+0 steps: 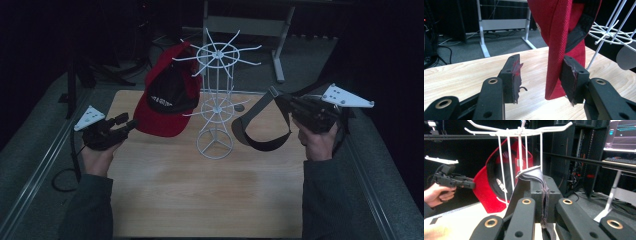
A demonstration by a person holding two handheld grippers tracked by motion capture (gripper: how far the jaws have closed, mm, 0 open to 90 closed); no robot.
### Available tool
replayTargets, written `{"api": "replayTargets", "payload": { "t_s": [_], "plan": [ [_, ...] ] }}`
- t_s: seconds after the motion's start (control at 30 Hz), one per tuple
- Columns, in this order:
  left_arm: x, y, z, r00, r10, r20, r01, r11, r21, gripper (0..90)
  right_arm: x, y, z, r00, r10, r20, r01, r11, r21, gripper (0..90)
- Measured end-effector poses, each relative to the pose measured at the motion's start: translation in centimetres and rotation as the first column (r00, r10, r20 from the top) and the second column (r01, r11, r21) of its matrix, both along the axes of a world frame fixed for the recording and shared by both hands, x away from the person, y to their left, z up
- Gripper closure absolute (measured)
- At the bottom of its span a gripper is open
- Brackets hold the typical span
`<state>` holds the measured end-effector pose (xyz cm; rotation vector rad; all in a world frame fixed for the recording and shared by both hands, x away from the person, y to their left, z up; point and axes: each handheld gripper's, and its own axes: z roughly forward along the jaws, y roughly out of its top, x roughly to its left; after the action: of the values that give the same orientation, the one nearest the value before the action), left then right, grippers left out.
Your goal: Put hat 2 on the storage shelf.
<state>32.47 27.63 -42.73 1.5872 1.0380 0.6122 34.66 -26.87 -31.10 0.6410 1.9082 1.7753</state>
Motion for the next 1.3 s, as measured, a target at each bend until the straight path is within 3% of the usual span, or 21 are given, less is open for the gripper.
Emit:
{"api": "replayTargets", "payload": {
  "t_s": [0.87,1.3],
  "plan": [
    [0.0,0.0,0.0,1.0000,0.001,0.000,-0.001,1.0000,-0.001,53.1,0.8,1.2,3.3,0.9954,0.094,-0.015,-0.092,0.988,0.126,88.1],
    [0.0,0.0,0.0,1.0000,-0.002,0.000,0.002,1.0000,-0.002,53.1,1.4,1.8,4.0,0.9936,0.111,-0.017,-0.108,0.984,0.141,88.1]
  ]
}}
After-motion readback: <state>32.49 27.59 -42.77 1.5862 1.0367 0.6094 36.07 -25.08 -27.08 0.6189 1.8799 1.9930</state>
